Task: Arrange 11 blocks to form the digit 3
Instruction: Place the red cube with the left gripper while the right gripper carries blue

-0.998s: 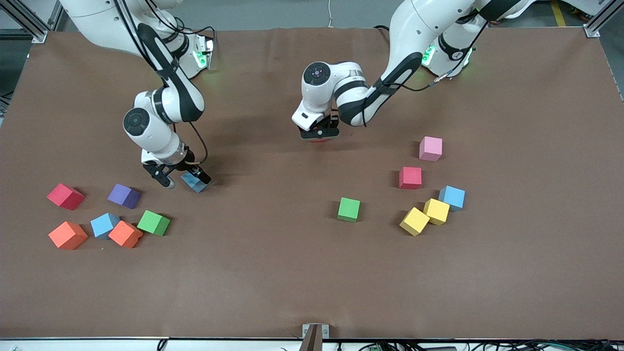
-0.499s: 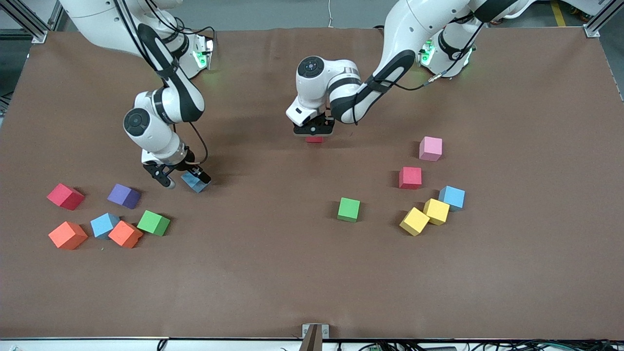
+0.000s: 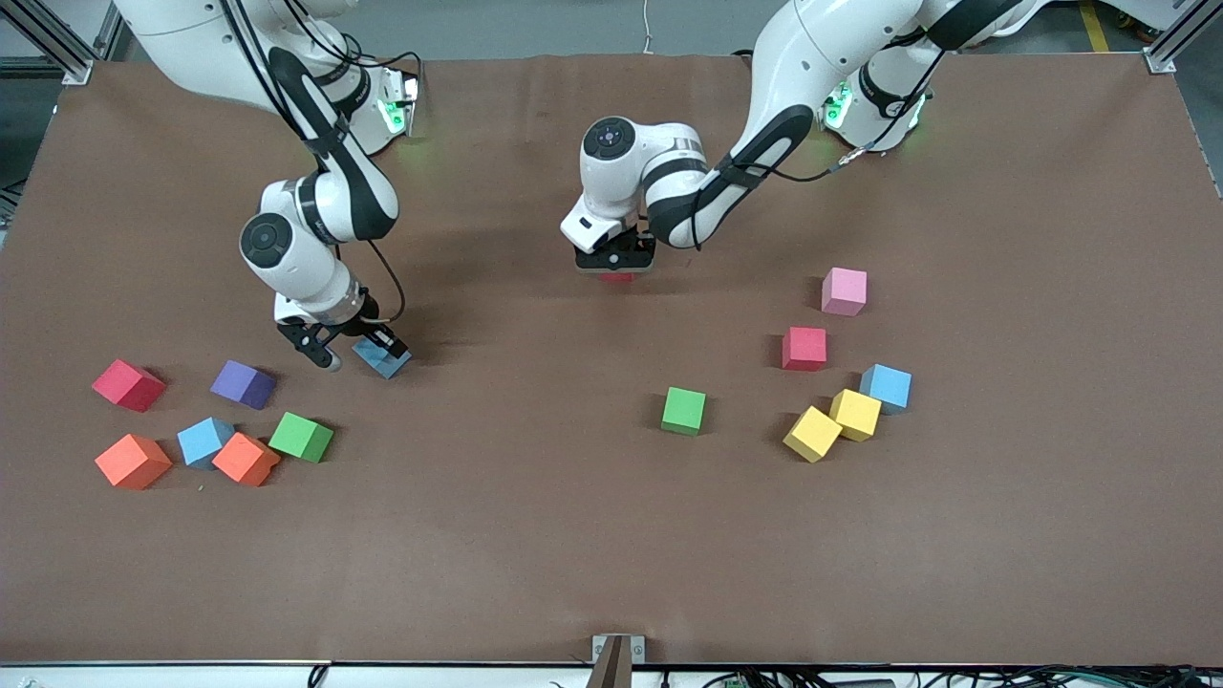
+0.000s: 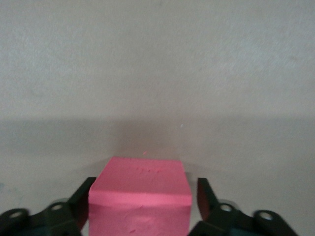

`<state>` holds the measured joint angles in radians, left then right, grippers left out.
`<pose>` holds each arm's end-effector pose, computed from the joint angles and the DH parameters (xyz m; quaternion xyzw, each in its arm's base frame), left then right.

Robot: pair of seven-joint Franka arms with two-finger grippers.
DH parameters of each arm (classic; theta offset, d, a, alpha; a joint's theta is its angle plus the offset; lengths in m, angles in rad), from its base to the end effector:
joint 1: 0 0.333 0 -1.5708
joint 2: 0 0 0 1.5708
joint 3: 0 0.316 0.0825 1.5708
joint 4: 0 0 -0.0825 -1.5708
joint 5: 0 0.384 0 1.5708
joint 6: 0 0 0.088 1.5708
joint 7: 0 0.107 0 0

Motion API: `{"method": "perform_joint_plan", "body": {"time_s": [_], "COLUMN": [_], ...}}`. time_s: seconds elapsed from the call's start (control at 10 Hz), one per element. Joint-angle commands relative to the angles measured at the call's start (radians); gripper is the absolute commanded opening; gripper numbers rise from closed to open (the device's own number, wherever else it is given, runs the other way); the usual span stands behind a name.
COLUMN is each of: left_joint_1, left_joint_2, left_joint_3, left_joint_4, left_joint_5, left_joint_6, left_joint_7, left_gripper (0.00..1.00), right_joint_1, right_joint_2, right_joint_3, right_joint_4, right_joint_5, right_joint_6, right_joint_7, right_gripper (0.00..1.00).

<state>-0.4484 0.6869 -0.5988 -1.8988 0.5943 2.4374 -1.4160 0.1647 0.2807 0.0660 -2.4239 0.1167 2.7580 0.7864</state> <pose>0.3287 -0.5343 0.1899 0.9998 0.0094 0.0116 0.0112 0.4851 0.1102 0.1987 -0.9443 0.3265 -0.0074 0.0412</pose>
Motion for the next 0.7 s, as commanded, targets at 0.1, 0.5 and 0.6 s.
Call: {"method": "perform_joint_plan", "body": {"time_s": [0.1, 0.5, 0.6], "left_joint_1": [0.057, 0.314, 0.414], "left_joint_2": [-0.131, -0.201, -0.202], "left_joint_3": [-0.009, -0.071, -0.110], "left_joint_4": [0.024, 0.020, 0.003], "left_joint_5": [0.001, -0.007, -0.008], "left_joint_6": [-0.053, -0.144, -0.147], "left_joint_7": [-0.037, 0.050, 0.127], "left_gripper": [1.00, 1.00, 1.00], "right_joint_1": [0.004, 0.169, 0.229], "right_joint_2": [0.014, 0.005, 0.003], "right_joint_3": [-0.005, 0.005, 0.005], "right_joint_4": [0.102, 0.242, 0.244], "right_joint_5": [-0.026, -0.014, -0.014], "right_joint_6": [-0.119, -0.293, -0.290], "right_joint_7": [-0.001, 0.500, 0.607], "right_gripper": [0.16, 0.15, 0.15]}}
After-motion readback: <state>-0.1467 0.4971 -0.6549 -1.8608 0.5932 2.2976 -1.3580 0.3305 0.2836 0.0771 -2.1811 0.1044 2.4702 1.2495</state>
